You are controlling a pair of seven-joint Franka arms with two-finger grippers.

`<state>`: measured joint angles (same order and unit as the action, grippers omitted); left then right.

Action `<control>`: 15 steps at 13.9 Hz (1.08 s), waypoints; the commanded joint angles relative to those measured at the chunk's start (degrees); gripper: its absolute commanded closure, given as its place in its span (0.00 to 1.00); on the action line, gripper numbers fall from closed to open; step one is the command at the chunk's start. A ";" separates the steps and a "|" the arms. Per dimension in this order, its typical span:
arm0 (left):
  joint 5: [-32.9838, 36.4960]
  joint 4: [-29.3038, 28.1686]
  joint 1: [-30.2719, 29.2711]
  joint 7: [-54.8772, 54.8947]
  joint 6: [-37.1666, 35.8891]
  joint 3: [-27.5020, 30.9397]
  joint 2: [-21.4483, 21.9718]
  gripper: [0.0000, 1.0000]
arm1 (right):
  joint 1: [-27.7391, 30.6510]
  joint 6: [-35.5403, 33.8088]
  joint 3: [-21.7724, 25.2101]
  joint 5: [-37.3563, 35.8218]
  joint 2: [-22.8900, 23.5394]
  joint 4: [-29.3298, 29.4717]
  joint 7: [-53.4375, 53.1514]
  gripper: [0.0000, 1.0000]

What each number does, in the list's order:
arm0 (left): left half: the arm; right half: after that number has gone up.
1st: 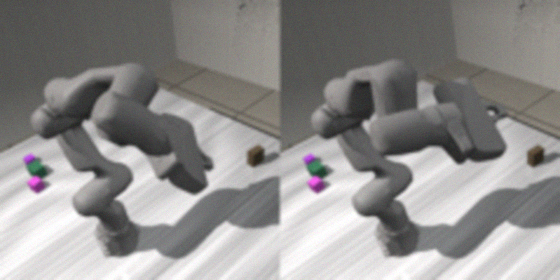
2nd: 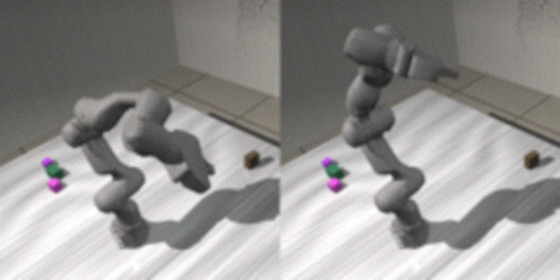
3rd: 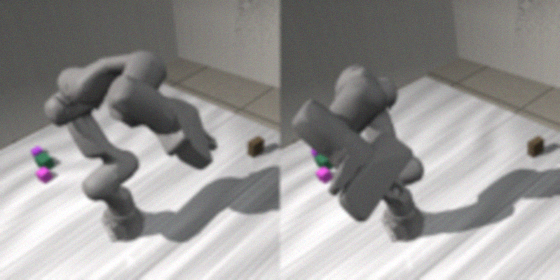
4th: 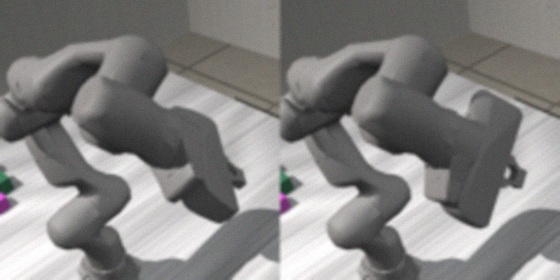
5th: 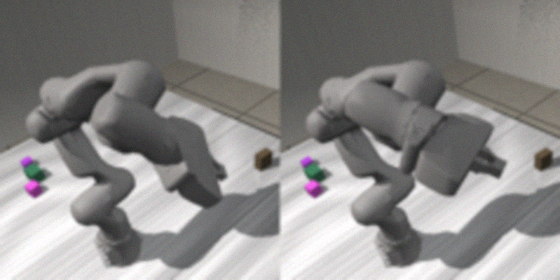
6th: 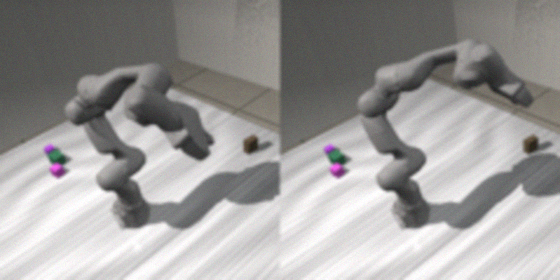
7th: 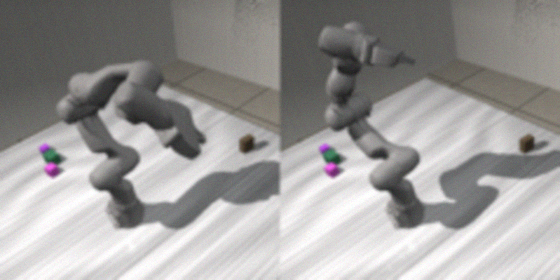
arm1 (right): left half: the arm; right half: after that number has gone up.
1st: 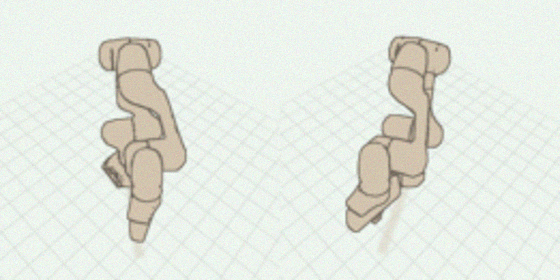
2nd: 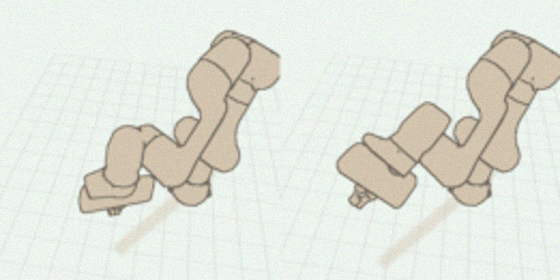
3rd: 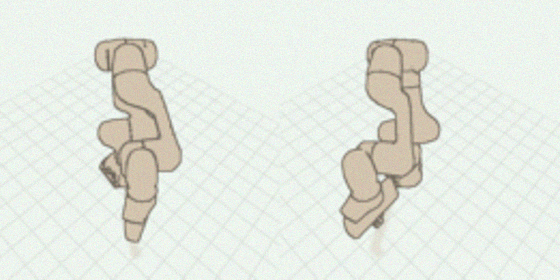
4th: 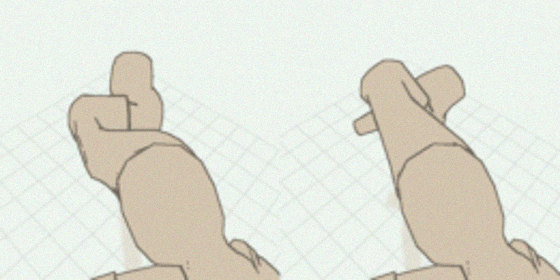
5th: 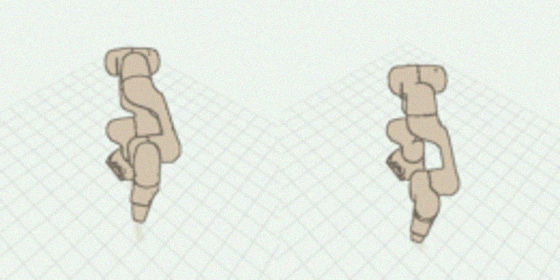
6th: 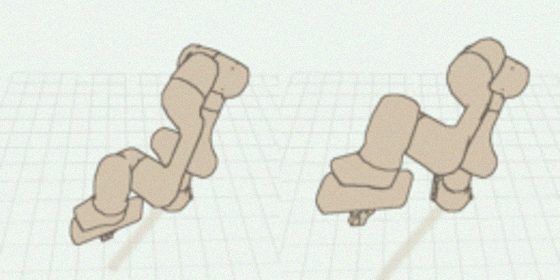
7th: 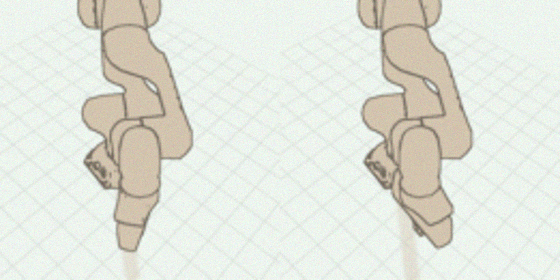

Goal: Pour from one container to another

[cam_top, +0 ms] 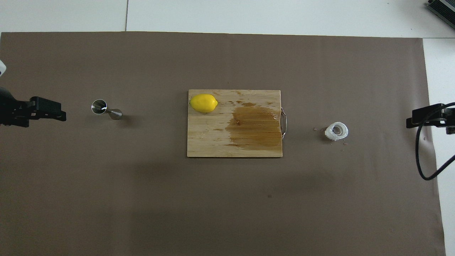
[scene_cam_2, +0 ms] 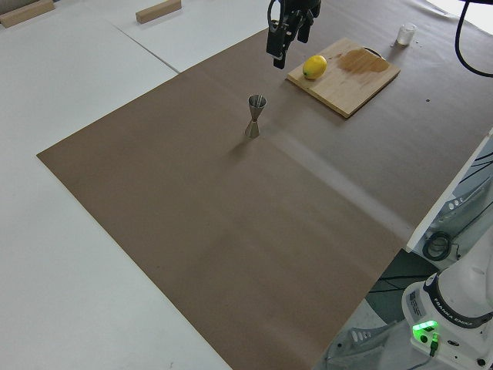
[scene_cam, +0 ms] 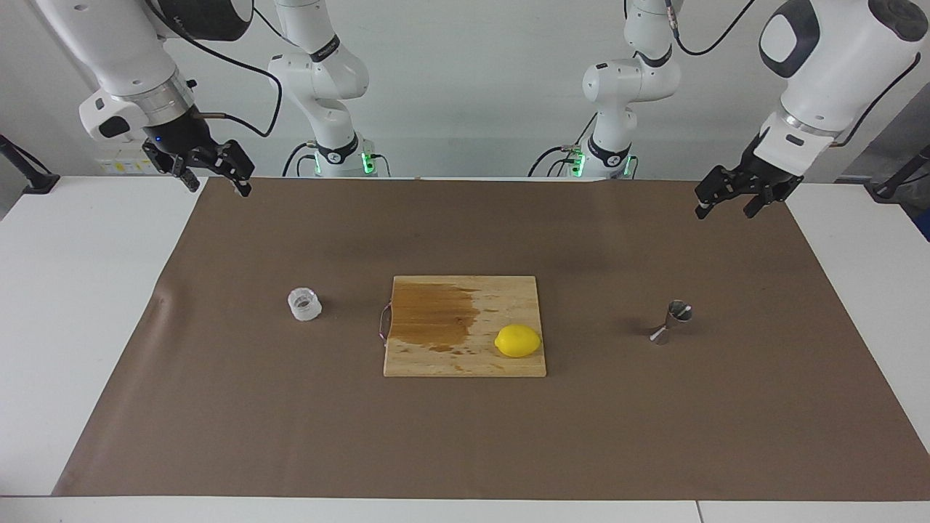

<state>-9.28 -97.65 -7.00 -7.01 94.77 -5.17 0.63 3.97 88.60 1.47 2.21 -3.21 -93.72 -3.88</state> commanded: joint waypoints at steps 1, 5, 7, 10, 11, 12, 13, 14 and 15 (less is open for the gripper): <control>-4.07 -0.97 -1.79 -9.82 3.13 -0.28 -3.87 0.00 | 0.24 -0.36 -0.24 0.51 -0.74 -0.76 -0.95 0.00; -16.25 -6.55 -6.09 -24.68 9.44 -0.28 -5.83 0.00 | 0.24 -0.36 -0.24 0.51 -0.74 -0.76 -0.95 0.00; -24.08 -12.81 -7.50 -31.71 14.72 -0.28 -4.07 0.00 | 0.24 -0.36 -0.24 0.51 -0.74 -0.76 -0.95 0.00; -33.93 -16.69 -8.03 -46.38 20.62 -0.28 -3.80 0.00 | 0.16 -0.36 -0.24 0.51 -0.74 -0.76 -0.95 0.00; -37.36 -18.18 -8.99 -49.38 21.68 -0.28 -3.88 0.00 | 0.24 -0.36 -0.24 0.51 -0.74 -0.76 -0.95 0.00; -41.48 -20.02 -10.30 -50.28 22.38 -0.28 -3.97 0.00 | 0.24 -0.36 -0.24 0.51 -0.74 -0.76 -0.95 0.00; -45.96 -22.65 -11.54 -50.64 23.09 -0.28 -4.06 0.00 | 0.16 -0.36 -0.24 0.51 -0.74 -0.76 -0.95 0.00; -49.31 -25.37 -12.68 -50.73 23.53 -0.28 -3.89 0.00 | 0.24 -0.36 -0.24 0.51 -0.74 -0.76 -0.95 0.00; -53.00 -27.58 -12.95 -50.82 24.75 -0.28 -3.45 0.00 | 0.24 -0.36 -0.24 0.51 -0.74 -0.76 -0.95 0.00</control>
<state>-56.21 -118.62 -18.12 -56.46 116.83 -4.90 -5.65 3.97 88.60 1.47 2.21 -3.21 -93.72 -3.88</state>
